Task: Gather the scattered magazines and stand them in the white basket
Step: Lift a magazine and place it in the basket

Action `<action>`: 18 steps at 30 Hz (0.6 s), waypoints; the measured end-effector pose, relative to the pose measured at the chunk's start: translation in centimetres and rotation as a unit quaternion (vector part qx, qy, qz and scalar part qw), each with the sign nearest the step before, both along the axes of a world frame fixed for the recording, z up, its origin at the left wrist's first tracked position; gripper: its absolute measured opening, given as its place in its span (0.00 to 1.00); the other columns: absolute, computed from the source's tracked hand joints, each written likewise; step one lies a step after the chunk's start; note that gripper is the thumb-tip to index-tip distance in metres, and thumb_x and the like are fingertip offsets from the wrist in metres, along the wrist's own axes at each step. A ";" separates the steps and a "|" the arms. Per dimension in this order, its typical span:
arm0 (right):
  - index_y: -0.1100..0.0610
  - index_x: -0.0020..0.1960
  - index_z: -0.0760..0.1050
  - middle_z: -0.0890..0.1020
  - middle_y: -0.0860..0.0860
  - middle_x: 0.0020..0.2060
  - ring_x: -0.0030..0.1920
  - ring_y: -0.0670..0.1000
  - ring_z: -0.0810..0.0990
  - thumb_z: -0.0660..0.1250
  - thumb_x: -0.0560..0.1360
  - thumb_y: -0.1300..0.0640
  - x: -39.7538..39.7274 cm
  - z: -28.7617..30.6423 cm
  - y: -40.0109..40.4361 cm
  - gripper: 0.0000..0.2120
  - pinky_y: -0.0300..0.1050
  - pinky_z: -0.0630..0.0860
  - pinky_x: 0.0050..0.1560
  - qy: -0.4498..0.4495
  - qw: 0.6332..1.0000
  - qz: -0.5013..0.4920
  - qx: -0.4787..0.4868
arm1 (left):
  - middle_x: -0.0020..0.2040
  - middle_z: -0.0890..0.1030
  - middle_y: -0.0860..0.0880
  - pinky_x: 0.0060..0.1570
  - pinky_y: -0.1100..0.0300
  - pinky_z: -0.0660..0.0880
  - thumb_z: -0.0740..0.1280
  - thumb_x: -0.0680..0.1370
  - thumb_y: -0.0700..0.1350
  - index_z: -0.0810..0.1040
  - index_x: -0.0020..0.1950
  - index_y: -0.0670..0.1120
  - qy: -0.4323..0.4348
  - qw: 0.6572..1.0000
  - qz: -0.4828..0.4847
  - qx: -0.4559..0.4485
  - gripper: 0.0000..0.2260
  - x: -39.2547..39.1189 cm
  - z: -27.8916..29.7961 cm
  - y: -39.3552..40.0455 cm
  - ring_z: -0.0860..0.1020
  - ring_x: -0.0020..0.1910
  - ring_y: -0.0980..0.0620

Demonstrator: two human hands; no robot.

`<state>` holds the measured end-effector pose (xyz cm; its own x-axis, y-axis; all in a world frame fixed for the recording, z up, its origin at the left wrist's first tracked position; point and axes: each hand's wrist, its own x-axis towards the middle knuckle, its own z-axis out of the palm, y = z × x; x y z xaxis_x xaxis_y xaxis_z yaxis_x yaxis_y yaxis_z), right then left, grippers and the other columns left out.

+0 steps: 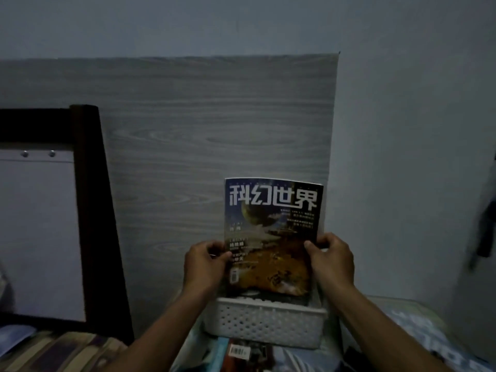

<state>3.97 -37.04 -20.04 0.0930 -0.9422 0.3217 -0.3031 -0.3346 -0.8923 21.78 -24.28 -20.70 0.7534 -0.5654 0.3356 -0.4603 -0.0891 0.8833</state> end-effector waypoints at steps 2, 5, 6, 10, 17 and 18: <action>0.57 0.47 0.78 0.83 0.54 0.44 0.45 0.55 0.80 0.72 0.74 0.54 0.5 -1.2 -0.8 0.07 0.44 0.72 0.43 0.008 0.999 -0.007 0.031 | 0.42 0.85 0.48 0.49 0.58 0.77 0.73 0.73 0.38 0.85 0.44 0.47 -0.005 0.999 0.021 0.029 0.04 0.6 -0.7 -0.3 0.81 0.41 0.55; 0.56 0.53 0.75 0.82 0.56 0.51 0.48 0.55 0.78 0.73 0.72 0.56 0.8 -1.4 -1.0 0.12 0.45 0.72 0.47 0.015 0.998 -0.025 0.047 | 0.45 0.85 0.45 0.52 0.52 0.79 0.70 0.73 0.37 0.85 0.47 0.45 -0.042 0.996 0.036 0.064 0.06 0.7 -1.1 -0.6 0.82 0.45 0.48; 0.56 0.56 0.74 0.81 0.56 0.54 0.50 0.57 0.79 0.73 0.73 0.57 0.9 -1.4 -0.8 0.15 0.46 0.73 0.49 0.030 0.999 -0.016 0.041 | 0.46 0.85 0.45 0.51 0.51 0.79 0.69 0.74 0.37 0.84 0.48 0.45 -0.069 0.994 0.035 0.079 0.07 0.4 -1.1 -0.8 0.82 0.47 0.46; 0.55 0.65 0.73 0.80 0.58 0.58 0.58 0.60 0.78 0.69 0.75 0.56 1.0 -1.5 -0.1 0.19 0.48 0.74 0.56 0.106 0.994 0.032 -0.003 | 0.59 0.78 0.43 0.59 0.50 0.70 0.65 0.76 0.43 0.74 0.59 0.44 -0.170 0.970 0.025 0.173 0.12 -0.2 -1.6 -1.7 0.71 0.62 0.42; 0.53 0.69 0.68 0.79 0.57 0.62 0.60 0.60 0.77 0.64 0.78 0.53 1.3 -1.4 -0.2 0.20 0.49 0.73 0.58 0.143 0.988 0.056 0.011 | 0.62 0.77 0.48 0.65 0.38 0.66 0.64 0.75 0.48 0.67 0.65 0.57 -0.098 0.959 -0.093 0.248 0.18 1.4 -1.0 -1.7 0.72 0.64 0.44; 0.53 0.69 0.68 0.79 0.56 0.63 0.60 0.59 0.77 0.64 0.79 0.54 1.3 -1.4 -0.2 0.19 0.48 0.72 0.57 0.131 0.990 0.058 0.007 | 0.62 0.77 0.48 0.64 0.39 0.68 0.65 0.75 0.48 0.67 0.64 0.57 -0.080 0.962 -0.109 0.236 0.19 1.5 -1.0 -1.6 0.73 0.63 0.44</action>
